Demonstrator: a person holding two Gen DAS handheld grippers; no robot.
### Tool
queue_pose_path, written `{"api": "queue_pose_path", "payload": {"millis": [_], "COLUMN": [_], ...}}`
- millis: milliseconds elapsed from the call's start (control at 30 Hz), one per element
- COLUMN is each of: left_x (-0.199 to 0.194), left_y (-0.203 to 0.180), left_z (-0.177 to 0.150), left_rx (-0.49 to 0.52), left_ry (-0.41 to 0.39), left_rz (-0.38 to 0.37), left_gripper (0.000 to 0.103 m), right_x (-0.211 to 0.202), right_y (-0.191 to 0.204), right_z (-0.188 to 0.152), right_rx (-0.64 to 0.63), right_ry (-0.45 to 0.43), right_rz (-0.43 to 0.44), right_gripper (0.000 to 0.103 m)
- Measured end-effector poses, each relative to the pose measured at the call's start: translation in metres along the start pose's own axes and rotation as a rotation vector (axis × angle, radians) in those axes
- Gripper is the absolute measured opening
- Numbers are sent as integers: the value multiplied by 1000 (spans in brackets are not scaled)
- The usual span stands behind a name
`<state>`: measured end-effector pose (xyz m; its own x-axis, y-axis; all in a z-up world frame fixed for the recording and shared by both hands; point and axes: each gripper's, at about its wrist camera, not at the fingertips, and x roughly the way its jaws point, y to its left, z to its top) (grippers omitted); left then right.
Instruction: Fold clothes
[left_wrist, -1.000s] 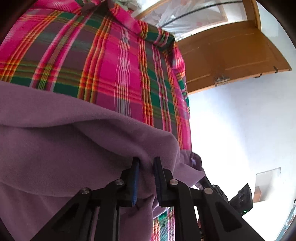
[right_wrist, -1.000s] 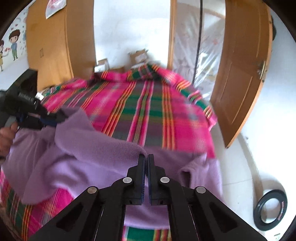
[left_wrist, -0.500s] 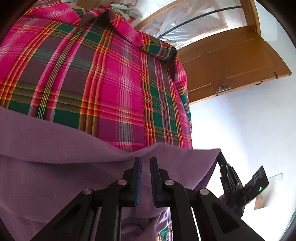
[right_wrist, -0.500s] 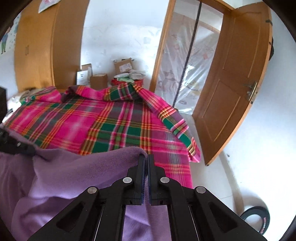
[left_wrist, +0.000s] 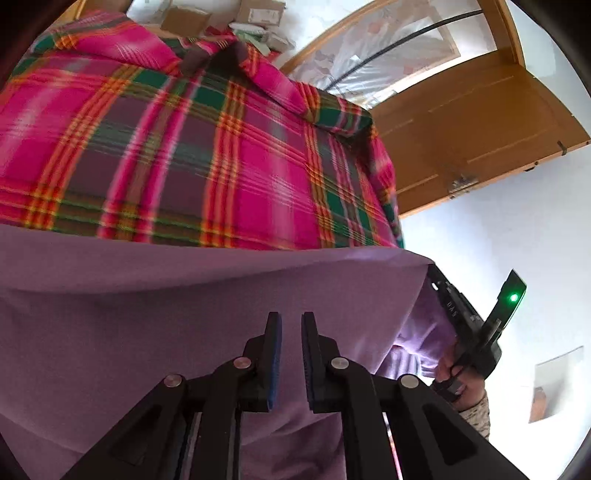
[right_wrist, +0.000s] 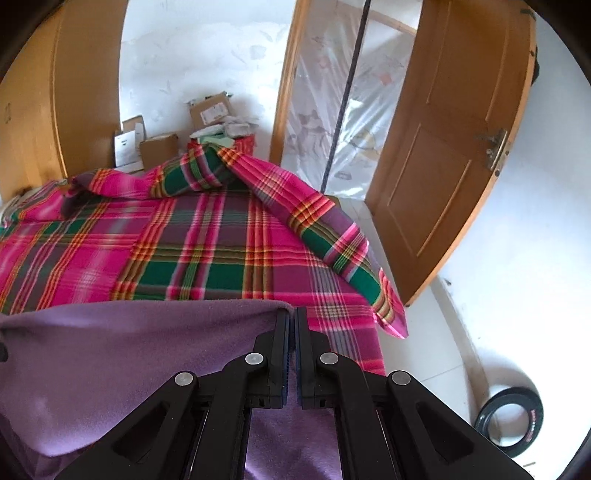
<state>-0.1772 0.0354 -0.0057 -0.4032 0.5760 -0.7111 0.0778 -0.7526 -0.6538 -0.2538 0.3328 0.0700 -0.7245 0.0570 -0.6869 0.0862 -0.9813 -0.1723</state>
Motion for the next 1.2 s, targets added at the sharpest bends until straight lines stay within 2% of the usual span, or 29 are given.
{"api": "queue_pose_path", "payload": {"millis": [167, 533, 600, 667, 833, 933, 1200], "left_x": [-3, -11, -13, -15, -37, -50, -79], "left_y": [4, 10, 11, 12, 16, 20, 29], "left_z": [-1, -8, -11, -14, -25, -41, -90], "left_rx": [0, 21, 20, 18, 17, 23, 38], "left_ry": [-18, 14, 18, 21, 6, 5, 13], "left_rz": [16, 14, 13, 12, 8, 13, 24], "left_gripper": [10, 11, 11, 11, 11, 12, 16], "right_x": [22, 42, 32, 17, -26, -56, -126], "right_y": [13, 18, 14, 9, -9, -21, -28], "right_z": [11, 9, 7, 3, -12, -30, -105], "right_rx": [-35, -40, -32, -19, 31, 77, 106], "right_ry": [15, 66, 55, 43, 8, 3, 36], "right_rz": [-28, -5, 14, 23, 31, 72, 117], "right_gripper": [3, 5, 8, 18, 21, 24, 25]}}
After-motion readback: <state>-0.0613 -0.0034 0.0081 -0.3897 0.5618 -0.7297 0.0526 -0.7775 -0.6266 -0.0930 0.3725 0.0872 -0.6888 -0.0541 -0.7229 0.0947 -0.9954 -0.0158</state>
